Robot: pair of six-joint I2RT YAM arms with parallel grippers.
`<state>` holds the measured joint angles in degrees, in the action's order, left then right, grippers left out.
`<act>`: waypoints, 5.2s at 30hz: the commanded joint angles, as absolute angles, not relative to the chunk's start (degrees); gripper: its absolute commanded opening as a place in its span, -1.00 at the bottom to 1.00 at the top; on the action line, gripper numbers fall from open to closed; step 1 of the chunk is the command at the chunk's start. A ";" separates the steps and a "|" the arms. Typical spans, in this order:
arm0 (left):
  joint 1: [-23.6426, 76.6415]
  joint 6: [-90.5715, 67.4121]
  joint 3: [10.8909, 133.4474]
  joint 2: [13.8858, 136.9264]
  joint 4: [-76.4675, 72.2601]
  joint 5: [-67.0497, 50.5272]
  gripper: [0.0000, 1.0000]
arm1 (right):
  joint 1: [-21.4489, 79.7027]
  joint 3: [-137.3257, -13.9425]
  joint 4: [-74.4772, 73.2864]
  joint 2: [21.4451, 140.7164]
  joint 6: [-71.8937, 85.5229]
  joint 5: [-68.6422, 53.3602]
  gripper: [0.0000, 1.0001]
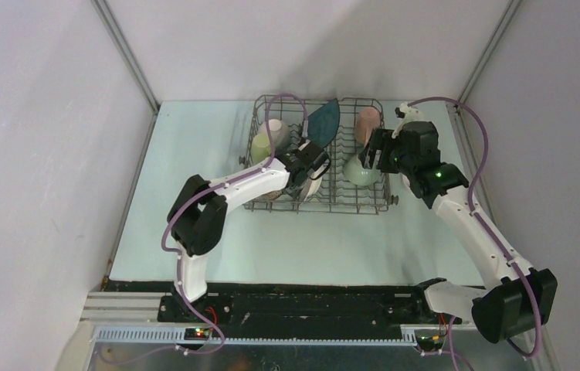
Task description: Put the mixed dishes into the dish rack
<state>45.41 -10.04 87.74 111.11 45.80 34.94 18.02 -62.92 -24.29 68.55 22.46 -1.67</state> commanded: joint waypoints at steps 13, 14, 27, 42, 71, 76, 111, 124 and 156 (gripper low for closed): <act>44.21 -11.52 88.57 105.82 47.06 25.58 0.99 | 17.43 -63.19 -21.78 67.27 23.11 -2.40 0.59; 43.99 -12.04 87.73 105.21 46.73 25.32 0.99 | 17.45 -63.19 -21.92 67.35 23.11 -2.05 0.59; 42.48 -18.71 66.17 78.30 22.26 16.10 0.98 | 9.77 -60.92 -31.18 70.10 33.49 13.75 0.17; 42.47 -26.70 45.37 55.08 2.15 7.21 0.95 | -7.62 -53.45 -25.25 80.33 49.83 8.06 0.05; 42.51 -26.85 40.29 50.55 3.33 9.92 0.96 | -7.05 -52.65 -23.36 82.01 54.37 19.25 0.11; 42.46 -26.97 40.69 51.63 2.89 8.41 0.96 | -7.58 -52.65 -24.96 82.13 54.89 19.06 0.11; 42.45 -28.21 40.25 51.34 0.38 5.71 0.97 | 4.88 -44.23 -17.01 53.74 40.34 34.88 -1.00; 44.94 -27.24 46.90 61.12 -11.59 -4.29 0.87 | 25.52 -44.51 -12.34 48.63 33.75 23.99 -1.00; 53.14 -20.67 65.66 78.74 2.65 11.31 0.22 | 55.38 -52.77 -17.12 60.90 40.05 55.88 -1.00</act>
